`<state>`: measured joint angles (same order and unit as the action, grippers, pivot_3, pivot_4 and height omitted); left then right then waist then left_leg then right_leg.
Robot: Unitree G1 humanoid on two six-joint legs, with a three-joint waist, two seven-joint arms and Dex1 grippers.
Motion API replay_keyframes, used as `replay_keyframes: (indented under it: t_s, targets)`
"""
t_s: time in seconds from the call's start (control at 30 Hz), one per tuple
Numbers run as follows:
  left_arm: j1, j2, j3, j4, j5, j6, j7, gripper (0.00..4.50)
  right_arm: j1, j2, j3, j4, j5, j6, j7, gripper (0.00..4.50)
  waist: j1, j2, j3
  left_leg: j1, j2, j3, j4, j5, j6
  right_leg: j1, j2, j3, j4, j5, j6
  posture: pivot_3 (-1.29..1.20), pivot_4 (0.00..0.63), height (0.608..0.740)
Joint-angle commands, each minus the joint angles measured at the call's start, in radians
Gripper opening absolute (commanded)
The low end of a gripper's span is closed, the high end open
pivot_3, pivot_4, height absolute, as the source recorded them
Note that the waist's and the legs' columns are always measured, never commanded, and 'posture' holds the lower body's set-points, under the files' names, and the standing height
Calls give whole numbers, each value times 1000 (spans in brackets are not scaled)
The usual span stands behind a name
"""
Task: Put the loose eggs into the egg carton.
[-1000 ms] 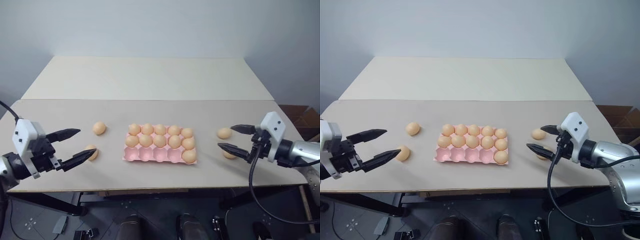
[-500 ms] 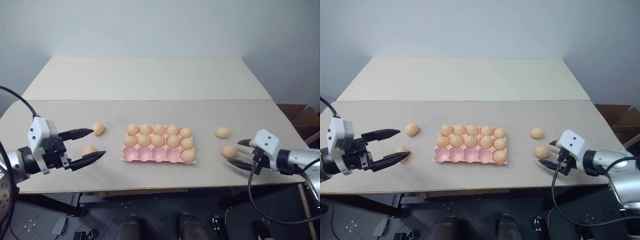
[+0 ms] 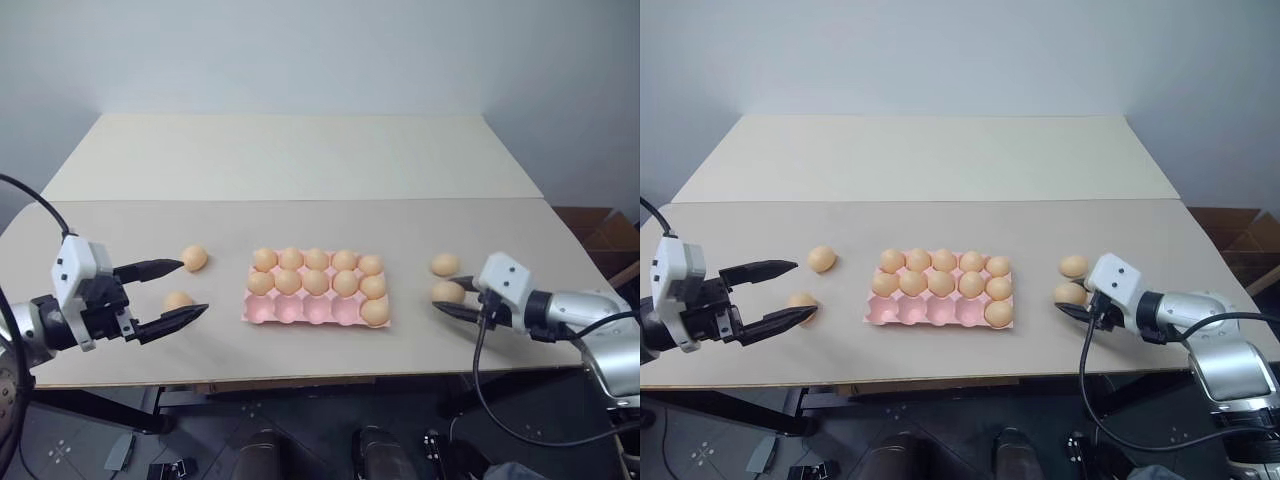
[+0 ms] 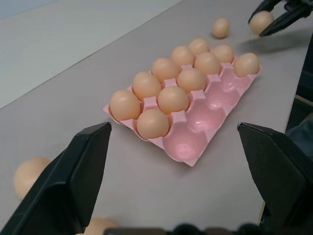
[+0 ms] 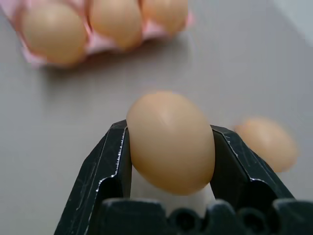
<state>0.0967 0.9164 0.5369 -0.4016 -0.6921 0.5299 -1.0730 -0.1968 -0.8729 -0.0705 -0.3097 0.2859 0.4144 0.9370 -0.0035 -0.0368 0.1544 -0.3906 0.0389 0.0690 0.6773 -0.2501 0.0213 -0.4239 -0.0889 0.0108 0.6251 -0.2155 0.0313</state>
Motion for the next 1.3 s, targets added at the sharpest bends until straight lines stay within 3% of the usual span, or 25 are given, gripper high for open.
replay_keyframes:
  t_s: [0.03,0.23,0.43,0.6,0.67,0.7,0.87,1.03,1.3]
  targets:
    - [-4,18,33,-13,-7,-12,-5,4500,-98,56,50,-190,77,114,-49,2205,-3,0,0,0,1,-1,0,0,0,0,0,0,0,0,0,0,150,740]
    - [-23,16,13,-14,-8,-9,1,4500,-231,208,309,-241,-5,248,-146,2205,-4,0,0,1,9,-1,0,0,-1,-1,8,0,-1,-2,-7,0,150,740]
    - [-18,14,22,-18,-9,-10,4,4500,-248,251,403,-173,-95,252,-201,2205,6,0,0,-1,8,5,0,0,-1,-2,8,0,-1,-1,-13,0,150,740]
    - [-22,17,19,-20,-8,-8,5,4500,-273,287,405,-151,-107,293,-220,3646,2,0,0,0,11,5,0,0,-1,-2,11,0,0,-1,-13,0,150,740]
    - [-26,22,22,-22,-12,-3,5,4500,-277,278,372,-184,-87,322,-217,4347,1,0,0,0,11,5,0,0,-1,-3,11,0,1,-1,-14,0,150,740]
    - [-26,23,25,-22,-14,-2,4,4500,-277,270,343,-210,-65,340,-211,4435,0,0,0,0,11,5,0,0,-1,-3,12,0,1,-1,-15,0,150,740]
    - [-19,14,29,-11,-7,-10,11,4500,-261,205,140,-309,61,409,-173,4435,4,0,1,-1,11,5,-1,0,-2,-4,11,0,1,-1,-15,0,150,740]
    - [-3,10,36,7,-7,-21,-5,4500,-103,75,-138,-302,173,294,-17,4435,16,0,1,-1,11,5,-1,-1,-3,-3,11,0,-1,-2,-15,0,150,740]
    - [73,14,97,77,4,-53,-87,4500,125,-4,-339,-178,182,154,75,4435,3,0,1,2,12,7,-1,-1,-3,-2,12,0,0,-6,-10,0,150,740]
